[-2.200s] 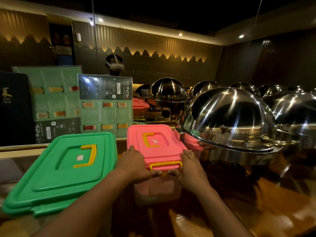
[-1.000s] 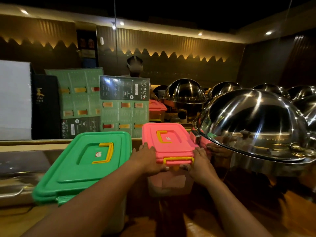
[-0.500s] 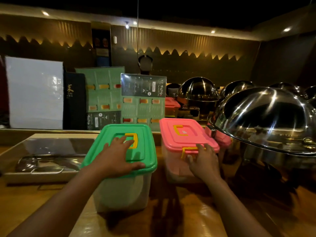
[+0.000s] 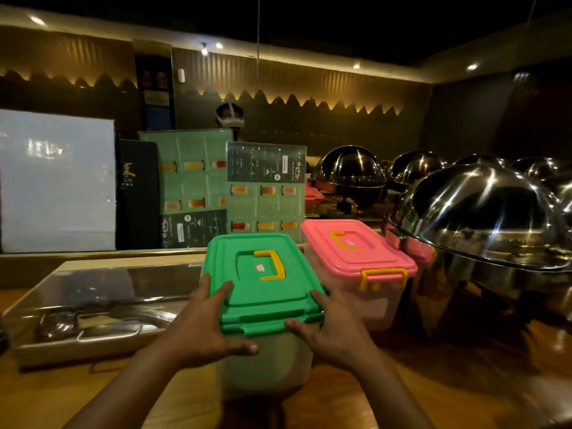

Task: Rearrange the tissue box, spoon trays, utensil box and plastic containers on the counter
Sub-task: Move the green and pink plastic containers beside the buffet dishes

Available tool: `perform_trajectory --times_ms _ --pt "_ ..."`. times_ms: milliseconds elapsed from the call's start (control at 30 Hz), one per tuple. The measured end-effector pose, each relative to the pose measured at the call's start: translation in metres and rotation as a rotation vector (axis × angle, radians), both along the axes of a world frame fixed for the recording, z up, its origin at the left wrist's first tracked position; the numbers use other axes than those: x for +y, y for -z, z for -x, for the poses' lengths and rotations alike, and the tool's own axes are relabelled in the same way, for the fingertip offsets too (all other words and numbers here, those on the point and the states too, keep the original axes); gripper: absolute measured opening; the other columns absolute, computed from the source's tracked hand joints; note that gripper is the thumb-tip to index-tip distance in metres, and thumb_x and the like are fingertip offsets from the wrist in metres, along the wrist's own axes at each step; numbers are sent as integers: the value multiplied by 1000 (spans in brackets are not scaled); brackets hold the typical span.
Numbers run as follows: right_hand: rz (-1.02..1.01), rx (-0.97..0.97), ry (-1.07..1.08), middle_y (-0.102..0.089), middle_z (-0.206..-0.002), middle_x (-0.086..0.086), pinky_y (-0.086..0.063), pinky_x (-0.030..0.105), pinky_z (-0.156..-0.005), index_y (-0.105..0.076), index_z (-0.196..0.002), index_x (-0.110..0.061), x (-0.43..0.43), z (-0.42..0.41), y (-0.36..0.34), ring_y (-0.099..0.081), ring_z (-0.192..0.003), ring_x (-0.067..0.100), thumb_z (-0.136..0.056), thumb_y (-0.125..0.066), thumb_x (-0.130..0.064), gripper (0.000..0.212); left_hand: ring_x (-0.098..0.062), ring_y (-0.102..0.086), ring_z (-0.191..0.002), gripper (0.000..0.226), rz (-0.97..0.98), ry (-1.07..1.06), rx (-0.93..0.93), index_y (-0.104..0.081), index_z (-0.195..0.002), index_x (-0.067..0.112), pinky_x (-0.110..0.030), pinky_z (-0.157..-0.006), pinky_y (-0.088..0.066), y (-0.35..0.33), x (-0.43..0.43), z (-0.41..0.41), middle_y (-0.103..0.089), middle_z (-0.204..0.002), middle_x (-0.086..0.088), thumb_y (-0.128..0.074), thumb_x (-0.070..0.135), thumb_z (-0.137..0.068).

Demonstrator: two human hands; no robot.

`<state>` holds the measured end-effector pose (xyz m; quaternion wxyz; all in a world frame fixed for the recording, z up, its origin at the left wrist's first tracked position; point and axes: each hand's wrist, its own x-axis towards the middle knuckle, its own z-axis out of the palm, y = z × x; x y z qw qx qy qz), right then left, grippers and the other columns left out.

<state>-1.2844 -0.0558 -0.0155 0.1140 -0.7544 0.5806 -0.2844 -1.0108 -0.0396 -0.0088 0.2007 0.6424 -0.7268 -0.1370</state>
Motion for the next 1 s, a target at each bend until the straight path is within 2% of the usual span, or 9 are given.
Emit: perform_trajectory --times_ms 100,200,333,433,567,667,867,1000 --pt "27 109 10 -22 -160 -1 -30 36 -116 -32 -151 -22 3 -2 1 -30 -142 21 -59 -49 -94 119 -32 -10 -151 155 14 46 51 -3 -157 30 -39 -119 -24 4 -11 -5 26 -162 -1 -67 93 -31" --pt "34 111 50 -21 -161 -2 -28 36 -118 -31 -152 -22 0 -5 4 -27 -144 20 -62 -56 -88 114 -31 -14 -151 159 24 85 99 -5 -158 29 -38 -119 -26 6 -22 -9 26 -161 2 -67 93 -26" --pt "29 136 115 -25 -161 -2 -29 42 -116 -33 -150 -25 -14 -7 6 -28 -144 23 -48 -34 -102 129 -32 -13 -151 155 32 100 90 -3 -158 29 -41 -118 -29 3 -35 -6 26 -161 1 -69 84 -29" --pt "17 158 143 -23 -161 -3 -29 43 -116 -32 -150 -27 -26 -5 5 -28 -143 25 -46 -33 -103 129 -33 -15 -150 152 37 111 92 -4 -158 28 -43 -118 -31 2 -47 -3 23 -162 1 -71 79 -31" --pt "12 227 123 -18 -163 -1 -12 43 -122 -30 -152 -27 -41 0 -2 -13 -149 24 -56 -40 -96 119 -32 -18 -149 153 59 97 111 -7 -158 27 -42 -118 -31 3 -65 1 21 -163 1 -72 78 -30" --pt "35 270 132 -16 -165 2 -1 40 -122 -29 -152 -28 -54 4 -4 -6 -151 22 -49 -25 -101 126 -34 -16 -150 156 41 77 84 -8 -158 27 -41 -118 -27 0 -78 6 22 -163 -4 -69 83 -26" --pt "62 324 112 -15 -165 5 8 36 -118 -26 -153 -26 -71 8 -8 -3 -151 23 -54 -18 -99 123 -33 -12 -151 152 42 65 78 -5 -157 29 -44 -119 -29 2 -103 10 22 -163 -3 -70 81 -30" --pt "78 337 96 -15 -165 3 10 39 -119 -26 -153 -26 -87 13 -3 -2 -152 21 -58 -19 -99 121 -33 -12 -150 150 41 54 93 -6 -157 28 -43 -119 -28 1 -109 14 22 -163 -4 -73 78 -32"
